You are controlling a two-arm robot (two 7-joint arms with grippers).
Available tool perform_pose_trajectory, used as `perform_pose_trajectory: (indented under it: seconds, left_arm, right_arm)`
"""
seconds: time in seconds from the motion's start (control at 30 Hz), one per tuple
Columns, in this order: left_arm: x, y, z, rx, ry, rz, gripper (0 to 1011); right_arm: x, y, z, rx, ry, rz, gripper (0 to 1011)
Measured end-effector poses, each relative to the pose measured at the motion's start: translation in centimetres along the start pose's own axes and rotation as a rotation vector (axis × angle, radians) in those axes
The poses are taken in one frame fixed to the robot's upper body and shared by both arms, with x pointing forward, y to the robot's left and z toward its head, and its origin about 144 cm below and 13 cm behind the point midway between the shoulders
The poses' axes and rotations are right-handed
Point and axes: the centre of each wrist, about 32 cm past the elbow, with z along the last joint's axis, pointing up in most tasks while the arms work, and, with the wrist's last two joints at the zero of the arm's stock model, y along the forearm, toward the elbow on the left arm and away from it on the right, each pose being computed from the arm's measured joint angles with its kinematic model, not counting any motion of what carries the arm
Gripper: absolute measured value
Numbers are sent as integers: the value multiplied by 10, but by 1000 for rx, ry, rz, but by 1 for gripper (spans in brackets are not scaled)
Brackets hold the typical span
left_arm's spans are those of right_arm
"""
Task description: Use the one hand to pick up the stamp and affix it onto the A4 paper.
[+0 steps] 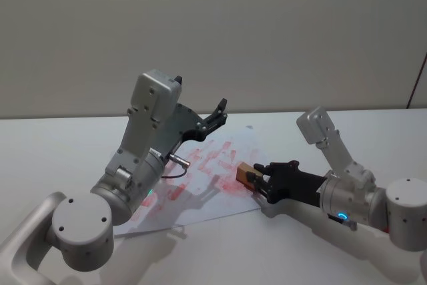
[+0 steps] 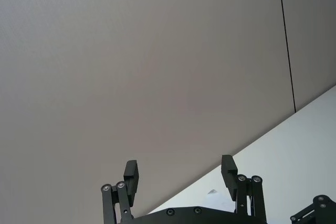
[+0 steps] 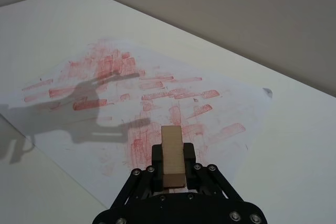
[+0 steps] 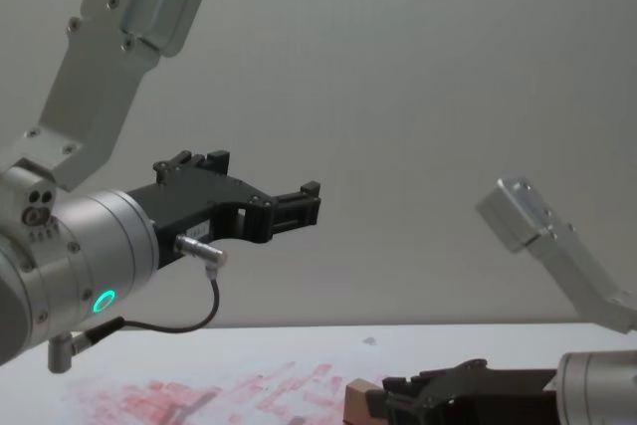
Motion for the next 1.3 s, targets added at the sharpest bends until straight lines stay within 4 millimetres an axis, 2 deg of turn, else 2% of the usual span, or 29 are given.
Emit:
perform_pose_trajectory:
  seconds: [0.43,0.8,1.03,1.3]
  left_arm:
    - [0,0,0,0,0,0,1001]
    - [0,0,0,0,0,0,1001]
    - [0,0,0,0,0,0,1001]
    - [0,0,0,0,0,0,1001]
  right_arm:
    - [-4,-3,-1,46,-10,-22,213]
    - [-6,-19,24,225,-34,-82,213]
    - [-10,-45,36,338,-31,-168,212]
    - [-18,-81,34,383,-7,-273,212]
